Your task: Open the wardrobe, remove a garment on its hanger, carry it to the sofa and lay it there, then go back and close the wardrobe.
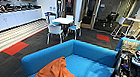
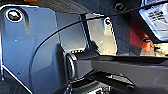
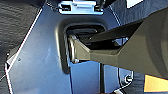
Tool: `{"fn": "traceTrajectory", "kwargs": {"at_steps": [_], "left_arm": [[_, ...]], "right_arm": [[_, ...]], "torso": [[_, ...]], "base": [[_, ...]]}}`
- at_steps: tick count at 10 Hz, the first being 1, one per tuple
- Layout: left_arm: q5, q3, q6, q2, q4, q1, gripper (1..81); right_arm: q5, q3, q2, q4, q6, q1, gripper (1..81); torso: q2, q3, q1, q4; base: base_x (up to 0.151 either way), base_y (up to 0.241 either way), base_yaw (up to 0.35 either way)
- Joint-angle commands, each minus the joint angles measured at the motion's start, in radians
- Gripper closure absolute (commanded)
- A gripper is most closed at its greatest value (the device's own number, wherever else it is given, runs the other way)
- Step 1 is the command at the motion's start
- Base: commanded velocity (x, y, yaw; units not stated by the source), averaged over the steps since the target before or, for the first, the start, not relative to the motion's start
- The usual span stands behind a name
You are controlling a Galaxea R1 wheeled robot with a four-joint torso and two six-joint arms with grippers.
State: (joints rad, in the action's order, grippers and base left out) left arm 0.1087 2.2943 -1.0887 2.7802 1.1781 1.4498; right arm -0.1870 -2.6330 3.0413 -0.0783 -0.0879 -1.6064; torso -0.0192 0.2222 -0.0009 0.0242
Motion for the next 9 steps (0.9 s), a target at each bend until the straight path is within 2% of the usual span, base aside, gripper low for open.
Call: {"fn": "traceTrajectory", "kwargs": {"at_steps": [1,9], "left_arm": [[-0.027,-0.012,0.004,-0.011,0.015,-0.027,1.0],[-0.029,-0.012,0.004,-0.011,0.015,-0.027,1.0]], "right_arm": [[0.061,0.007,0.006,-0.014,0.004,0.010,1.0],[0.064,0.007,0.010,-0.014,0.005,0.012,1.0]], "torso": [[0.000,0.000,0.001,0.000],[0.000,0.000,0.001,0.000]], "base": [[-0.067,0.000,0.000],[-0.067,0.000,0.000]]}}
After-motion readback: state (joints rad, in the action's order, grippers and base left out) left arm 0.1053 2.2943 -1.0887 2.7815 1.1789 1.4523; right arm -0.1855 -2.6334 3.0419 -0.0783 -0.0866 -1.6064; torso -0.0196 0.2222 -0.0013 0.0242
